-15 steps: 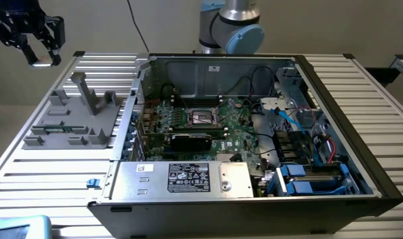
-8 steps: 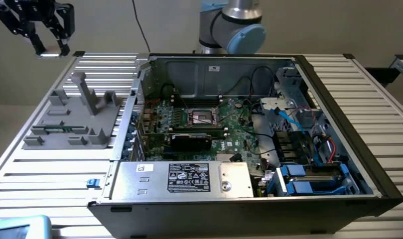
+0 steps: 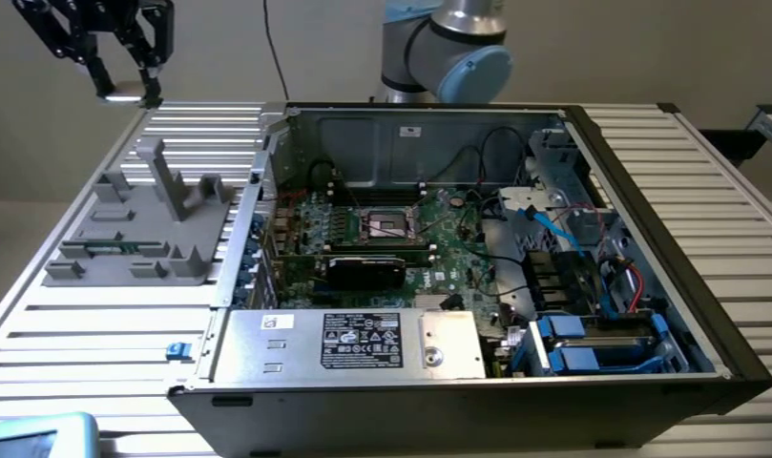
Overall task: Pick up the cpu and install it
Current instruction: 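Pick up the cpu and move it towards the insertion slot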
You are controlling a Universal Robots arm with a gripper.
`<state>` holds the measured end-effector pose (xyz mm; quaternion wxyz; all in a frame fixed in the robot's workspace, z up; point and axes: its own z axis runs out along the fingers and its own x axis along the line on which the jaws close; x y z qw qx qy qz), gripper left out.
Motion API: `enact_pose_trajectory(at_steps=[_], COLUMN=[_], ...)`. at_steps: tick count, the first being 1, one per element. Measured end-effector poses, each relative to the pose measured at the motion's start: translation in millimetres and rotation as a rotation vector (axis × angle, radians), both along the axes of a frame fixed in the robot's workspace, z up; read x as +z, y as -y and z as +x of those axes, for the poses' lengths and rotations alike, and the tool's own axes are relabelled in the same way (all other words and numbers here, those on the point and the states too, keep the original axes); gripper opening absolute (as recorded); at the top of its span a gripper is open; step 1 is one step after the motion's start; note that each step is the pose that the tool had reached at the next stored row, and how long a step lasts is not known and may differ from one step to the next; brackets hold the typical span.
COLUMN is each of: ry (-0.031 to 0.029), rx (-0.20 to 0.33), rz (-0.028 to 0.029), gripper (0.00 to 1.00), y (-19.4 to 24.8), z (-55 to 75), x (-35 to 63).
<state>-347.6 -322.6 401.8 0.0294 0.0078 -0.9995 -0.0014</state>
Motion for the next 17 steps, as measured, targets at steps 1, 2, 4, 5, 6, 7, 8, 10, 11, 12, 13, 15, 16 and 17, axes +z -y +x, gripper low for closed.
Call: enact_pose_trajectory(at_steps=[1,2,4,5,6,7,8,10,11,12,13,15,16,17], ry=[0.0,0.0,0.0,0.0,0.0,-0.0001,0.0,0.0,-0.0001,0.0,0.0,0.0001,0.0,0.0], rx=[0.0,0.0,0.0,0.0,0.0,0.0,0.0,0.0,0.0,0.0,0.0,0.0,0.0,0.0], rz=[0.0,0.0,0.0,0.0001,0.0,0.0,0.0,0.0,0.0,0.0,0.0,0.0001,0.0,0.0], gripper=[0.55,0.55,0.55,0.55,0.55,0.55,0.55,0.55,0.55,0.55,0.55,0.55,0.55,0.55], y=[0.0,0.0,0.0,0.0,0.0,0.0,0.0,0.0,0.0,0.0,0.0,0.0,0.0,0.0], z=[4.5,9.0,18.3,22.8,27.4,31.9,36.4,45.4,50.0,54.5,59.3,68.4,72.6,77.2], x=[0.2,0.4,0.6,0.7,0.8,0.9,1.0,1.2,1.3,1.4,1.4,1.6,1.8,1.9])
